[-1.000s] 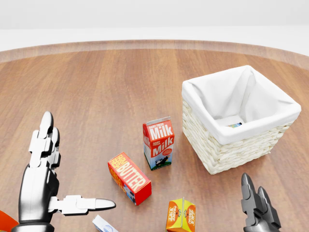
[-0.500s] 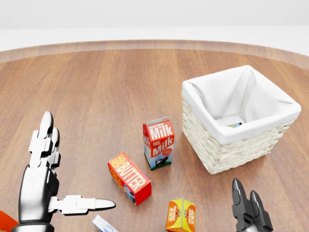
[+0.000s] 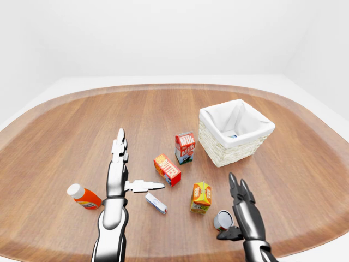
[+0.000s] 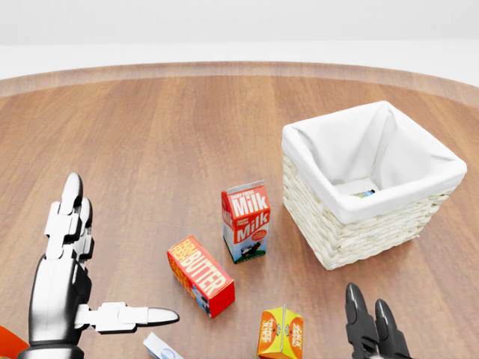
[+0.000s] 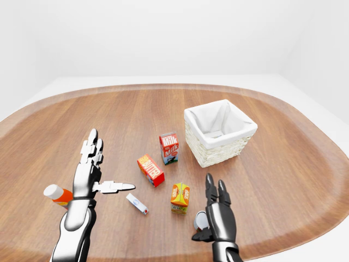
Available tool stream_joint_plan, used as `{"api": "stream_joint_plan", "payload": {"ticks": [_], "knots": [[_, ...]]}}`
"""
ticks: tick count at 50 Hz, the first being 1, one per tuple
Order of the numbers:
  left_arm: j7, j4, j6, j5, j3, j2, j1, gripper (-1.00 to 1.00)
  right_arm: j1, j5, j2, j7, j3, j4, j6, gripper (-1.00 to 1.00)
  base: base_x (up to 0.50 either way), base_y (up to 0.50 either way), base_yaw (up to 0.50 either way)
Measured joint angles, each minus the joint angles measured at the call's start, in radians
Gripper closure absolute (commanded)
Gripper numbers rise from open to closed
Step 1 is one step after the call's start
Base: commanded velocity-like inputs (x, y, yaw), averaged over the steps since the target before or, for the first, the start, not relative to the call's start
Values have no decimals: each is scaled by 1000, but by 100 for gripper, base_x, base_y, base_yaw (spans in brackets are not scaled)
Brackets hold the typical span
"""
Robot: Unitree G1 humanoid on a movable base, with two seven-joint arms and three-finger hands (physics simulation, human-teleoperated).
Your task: Pick up the alphabet soup and the tomato sauce, and put them in the basket.
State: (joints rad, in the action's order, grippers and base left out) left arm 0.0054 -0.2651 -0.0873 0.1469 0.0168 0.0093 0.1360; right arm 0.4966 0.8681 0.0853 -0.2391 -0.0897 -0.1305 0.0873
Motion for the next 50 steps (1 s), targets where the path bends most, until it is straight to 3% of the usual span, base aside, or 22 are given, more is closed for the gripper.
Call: {"api": "stream_joint_plan", "payload": {"ticks": [50], "knots": [[1, -2, 0, 2, -2, 0, 1, -100, -68, 44, 32, -99, -32, 180, 0, -100, 0, 0, 0]]}}
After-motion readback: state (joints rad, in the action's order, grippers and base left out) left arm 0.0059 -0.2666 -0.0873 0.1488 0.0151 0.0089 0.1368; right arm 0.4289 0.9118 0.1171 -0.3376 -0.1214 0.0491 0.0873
